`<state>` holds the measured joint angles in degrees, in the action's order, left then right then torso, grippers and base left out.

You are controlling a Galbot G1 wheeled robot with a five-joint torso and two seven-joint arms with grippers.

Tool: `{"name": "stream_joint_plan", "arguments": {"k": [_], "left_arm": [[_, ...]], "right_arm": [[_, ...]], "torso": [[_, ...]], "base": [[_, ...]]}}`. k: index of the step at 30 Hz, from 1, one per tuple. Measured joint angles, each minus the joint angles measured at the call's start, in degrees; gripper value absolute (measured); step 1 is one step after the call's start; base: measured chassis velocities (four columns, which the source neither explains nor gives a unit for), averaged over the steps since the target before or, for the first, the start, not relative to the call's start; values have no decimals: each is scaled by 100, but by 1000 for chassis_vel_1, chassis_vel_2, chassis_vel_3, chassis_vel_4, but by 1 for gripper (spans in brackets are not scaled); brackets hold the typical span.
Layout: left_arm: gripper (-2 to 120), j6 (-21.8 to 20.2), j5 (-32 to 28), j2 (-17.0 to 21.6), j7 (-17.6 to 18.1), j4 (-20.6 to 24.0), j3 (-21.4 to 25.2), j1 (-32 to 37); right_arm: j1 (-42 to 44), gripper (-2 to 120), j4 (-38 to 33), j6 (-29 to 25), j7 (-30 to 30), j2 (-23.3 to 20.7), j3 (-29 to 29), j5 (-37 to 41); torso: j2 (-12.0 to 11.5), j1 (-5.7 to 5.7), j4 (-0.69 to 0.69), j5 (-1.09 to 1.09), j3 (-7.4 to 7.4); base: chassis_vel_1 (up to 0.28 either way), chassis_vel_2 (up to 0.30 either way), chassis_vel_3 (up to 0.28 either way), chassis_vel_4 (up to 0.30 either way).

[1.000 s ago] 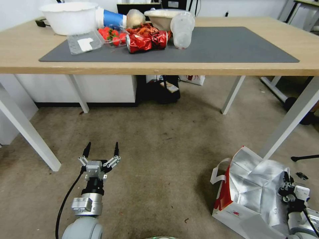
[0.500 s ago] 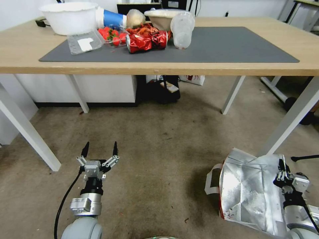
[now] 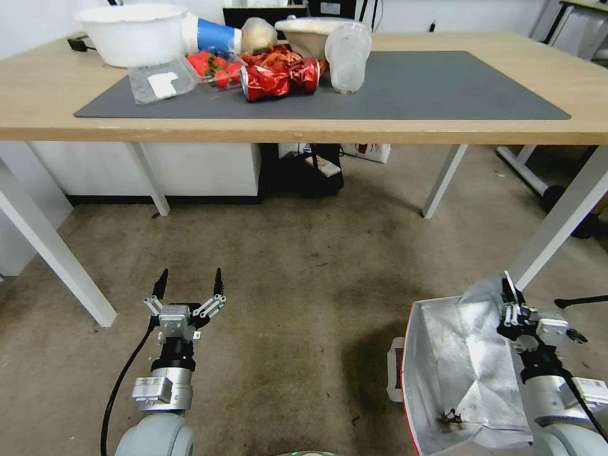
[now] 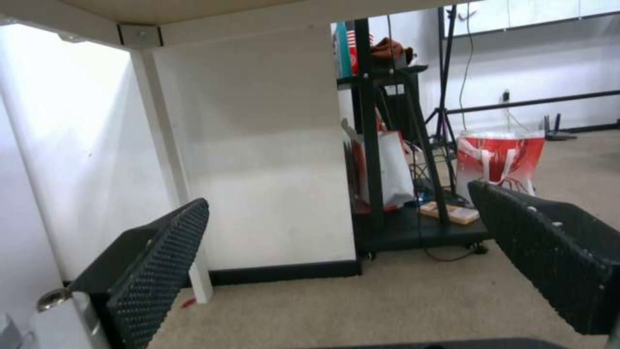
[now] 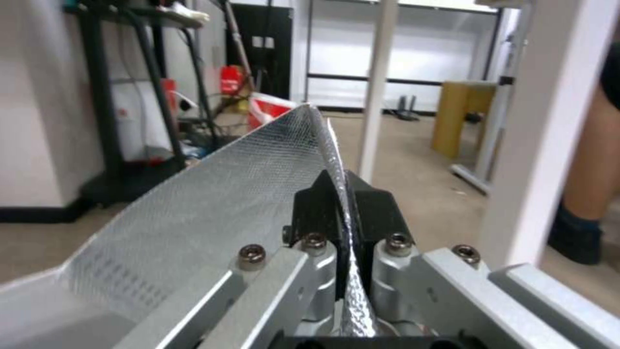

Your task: Pick up the food delivery bag from the floor and place it on the table.

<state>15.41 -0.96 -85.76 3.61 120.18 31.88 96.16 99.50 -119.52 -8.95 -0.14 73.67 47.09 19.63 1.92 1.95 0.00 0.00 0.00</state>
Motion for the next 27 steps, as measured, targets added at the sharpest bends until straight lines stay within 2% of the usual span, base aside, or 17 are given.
{"name": "stream_joint_plan", "arguments": {"k": [5,13,16,17,20,27], "left_arm": [[100,-1,3,4,9,7,13,9],[100,-52,-41,37,75,53,0,20],[100,-102,-67,48,130,81,-1,11],[100,-102,-67,48,130,81,-1,11],[100,-124,-80,69,138,101,8,10],[100,-123,-89,31,127,115,13,9]], "right_arm": [[112,0,-316,25,-84,-83,-114,63],[123,0,-641,-116,-829,-321,-53,776],[85,0,-770,-241,-1457,-426,75,1240],[85,0,-770,-241,-1457,-426,75,1240],[51,0,-871,-259,-1995,-544,208,1726],[-37,0,-1122,-85,-2426,-718,370,2393]], "torso": [[0,0,0,0,0],[0,0,0,0,0],[0,0,-1,0,0],[0,0,-1,0,0],[0,0,0,0,0],[0,0,0,0,0]], "base": [[0,0,0,0],[0,0,0,0],[0,0,0,0],[0,0,0,0],[0,0,0,0],[0,0,0,0]]}}
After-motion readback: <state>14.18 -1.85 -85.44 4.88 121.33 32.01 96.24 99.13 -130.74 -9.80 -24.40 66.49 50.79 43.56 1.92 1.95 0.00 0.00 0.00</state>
